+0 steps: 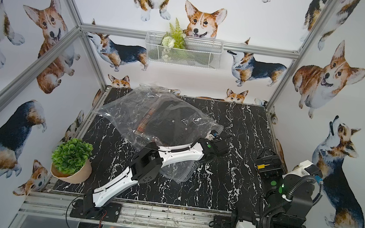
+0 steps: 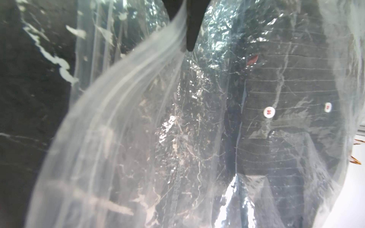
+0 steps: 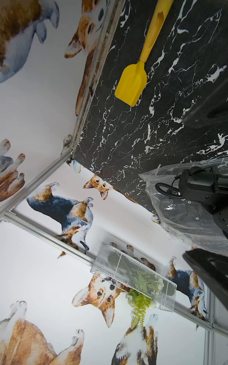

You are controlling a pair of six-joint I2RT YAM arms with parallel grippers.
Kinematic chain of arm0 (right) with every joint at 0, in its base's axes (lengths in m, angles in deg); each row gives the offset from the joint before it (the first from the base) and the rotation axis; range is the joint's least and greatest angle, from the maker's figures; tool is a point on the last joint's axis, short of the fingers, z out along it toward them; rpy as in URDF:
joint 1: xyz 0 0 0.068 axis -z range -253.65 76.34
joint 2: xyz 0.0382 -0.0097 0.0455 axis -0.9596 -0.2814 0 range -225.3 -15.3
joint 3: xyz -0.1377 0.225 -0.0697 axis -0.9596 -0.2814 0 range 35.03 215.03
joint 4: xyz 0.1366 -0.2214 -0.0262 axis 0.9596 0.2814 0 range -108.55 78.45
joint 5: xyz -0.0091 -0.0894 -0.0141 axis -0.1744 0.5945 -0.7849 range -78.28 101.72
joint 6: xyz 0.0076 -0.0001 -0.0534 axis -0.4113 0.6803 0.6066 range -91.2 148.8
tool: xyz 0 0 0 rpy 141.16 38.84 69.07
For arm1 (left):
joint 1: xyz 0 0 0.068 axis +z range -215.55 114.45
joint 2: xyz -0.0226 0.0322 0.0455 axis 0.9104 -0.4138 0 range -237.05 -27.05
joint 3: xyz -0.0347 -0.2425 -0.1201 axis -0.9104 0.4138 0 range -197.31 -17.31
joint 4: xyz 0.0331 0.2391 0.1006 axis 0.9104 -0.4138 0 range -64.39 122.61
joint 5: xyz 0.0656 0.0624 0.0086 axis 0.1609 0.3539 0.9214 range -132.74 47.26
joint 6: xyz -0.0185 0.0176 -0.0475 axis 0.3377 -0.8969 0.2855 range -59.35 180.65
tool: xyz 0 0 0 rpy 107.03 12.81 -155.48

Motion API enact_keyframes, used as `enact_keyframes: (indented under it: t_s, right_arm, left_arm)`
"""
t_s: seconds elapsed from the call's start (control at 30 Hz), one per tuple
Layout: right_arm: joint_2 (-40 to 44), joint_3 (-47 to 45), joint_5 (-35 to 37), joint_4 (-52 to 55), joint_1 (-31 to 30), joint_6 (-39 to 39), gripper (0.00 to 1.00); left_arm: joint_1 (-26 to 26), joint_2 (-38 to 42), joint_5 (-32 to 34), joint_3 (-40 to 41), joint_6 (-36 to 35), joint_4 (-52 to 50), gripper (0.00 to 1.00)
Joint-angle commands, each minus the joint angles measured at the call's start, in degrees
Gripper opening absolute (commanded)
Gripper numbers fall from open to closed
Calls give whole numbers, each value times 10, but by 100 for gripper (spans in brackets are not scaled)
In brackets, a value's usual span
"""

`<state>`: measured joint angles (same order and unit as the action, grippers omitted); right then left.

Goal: Take the shirt out of the vacuum bag
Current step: Open the vacuum bag at the center of the board.

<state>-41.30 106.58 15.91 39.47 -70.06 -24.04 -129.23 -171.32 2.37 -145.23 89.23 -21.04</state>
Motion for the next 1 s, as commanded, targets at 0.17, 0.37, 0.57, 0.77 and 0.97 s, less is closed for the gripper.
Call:
enact_keyframes:
  t_s: [0.17,0.37,0.57,0.77,0.97]
  right_arm:
    - [30,-72,-95,12,-7,-66,99]
    - [48,-130,-157,-11,-21,-76,100]
    - [55,-201,-270,-75,-34,-113,100]
    - [63,-306,-377,-210,-51,-160,100]
    - [51,-360,-415,-290,-67,-170,100]
  left_arm:
    - [7,68,28,-97,-73,-39,0]
    - [12,140,30,-117,-103,-63,0]
    - [12,191,57,-104,-99,-116,0]
    - [13,261,60,-35,-94,-116,0]
    - [13,282,59,-20,-86,-136,0]
